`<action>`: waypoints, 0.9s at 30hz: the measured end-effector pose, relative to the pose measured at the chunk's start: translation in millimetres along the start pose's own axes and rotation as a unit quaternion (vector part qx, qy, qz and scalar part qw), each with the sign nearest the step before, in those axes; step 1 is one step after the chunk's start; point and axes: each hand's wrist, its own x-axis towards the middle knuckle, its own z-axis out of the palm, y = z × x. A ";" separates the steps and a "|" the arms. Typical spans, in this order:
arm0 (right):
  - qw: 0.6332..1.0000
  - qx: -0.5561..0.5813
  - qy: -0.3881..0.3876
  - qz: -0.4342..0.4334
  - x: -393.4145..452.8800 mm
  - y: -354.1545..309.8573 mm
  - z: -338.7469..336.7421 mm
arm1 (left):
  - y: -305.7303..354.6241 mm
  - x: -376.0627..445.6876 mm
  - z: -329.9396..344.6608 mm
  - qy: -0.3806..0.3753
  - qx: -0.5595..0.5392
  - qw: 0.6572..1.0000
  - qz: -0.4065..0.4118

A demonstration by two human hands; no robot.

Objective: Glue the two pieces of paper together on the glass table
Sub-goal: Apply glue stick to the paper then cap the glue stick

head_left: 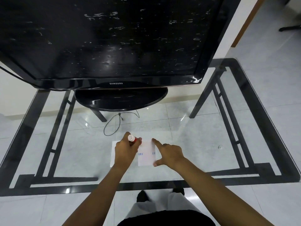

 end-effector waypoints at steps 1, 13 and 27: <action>1.000 -0.001 0.000 -0.001 -0.4 -0.5 -0.6 | -0.8 0.7 -1.9 0.008 0.007 1.000 -0.001; 1.000 -0.017 -0.005 0.001 0.1 -4.4 -1.0 | 0.0 -1.3 -6.2 -0.013 0.116 0.991 0.065; 0.999 -0.033 0.003 0.002 1.9 -5.5 0.5 | -19.3 -54.3 -18.7 -0.083 0.129 0.985 0.075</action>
